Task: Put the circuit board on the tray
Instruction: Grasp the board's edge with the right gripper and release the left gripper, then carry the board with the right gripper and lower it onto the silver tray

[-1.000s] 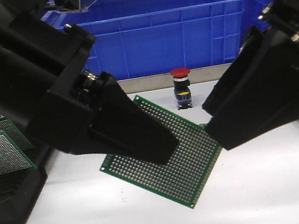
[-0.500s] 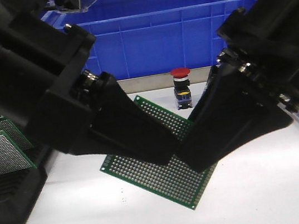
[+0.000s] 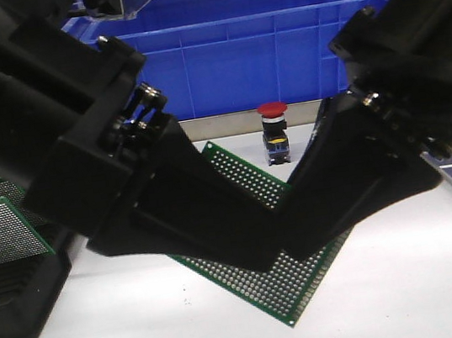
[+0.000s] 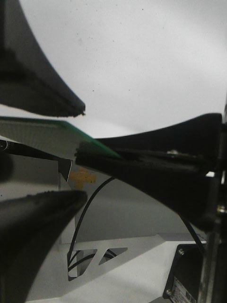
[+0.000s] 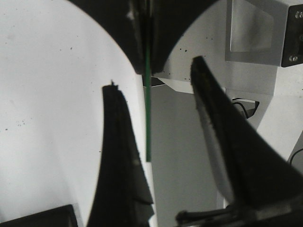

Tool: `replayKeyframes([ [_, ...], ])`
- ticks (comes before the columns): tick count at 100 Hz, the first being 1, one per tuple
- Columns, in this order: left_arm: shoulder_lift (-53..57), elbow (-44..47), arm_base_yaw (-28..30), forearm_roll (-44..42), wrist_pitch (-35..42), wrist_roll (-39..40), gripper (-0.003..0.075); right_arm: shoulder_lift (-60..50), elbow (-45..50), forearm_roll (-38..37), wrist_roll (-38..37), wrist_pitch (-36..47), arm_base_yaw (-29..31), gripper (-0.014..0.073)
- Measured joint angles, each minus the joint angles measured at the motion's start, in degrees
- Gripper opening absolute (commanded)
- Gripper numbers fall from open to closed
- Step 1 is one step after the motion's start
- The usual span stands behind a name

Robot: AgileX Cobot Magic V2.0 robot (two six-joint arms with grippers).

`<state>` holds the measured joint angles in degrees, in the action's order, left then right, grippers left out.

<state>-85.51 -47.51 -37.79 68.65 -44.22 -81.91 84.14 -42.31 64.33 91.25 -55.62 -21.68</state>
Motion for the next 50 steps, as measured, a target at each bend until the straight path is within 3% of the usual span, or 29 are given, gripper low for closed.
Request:
replayKeyframes([
  [25, 0.0, 0.0, 0.0, 0.09, -0.13, 0.0, 0.0475, 0.0, 0.0, -1.41, -6.97, -7.05, 1.41, -0.0068],
  [50, 0.0, 0.0, 0.0, 0.09, -0.23, 0.0, 0.0475, 0.0, 0.0, -5.81, -13.8, -8.12, 11.12, -0.0068],
])
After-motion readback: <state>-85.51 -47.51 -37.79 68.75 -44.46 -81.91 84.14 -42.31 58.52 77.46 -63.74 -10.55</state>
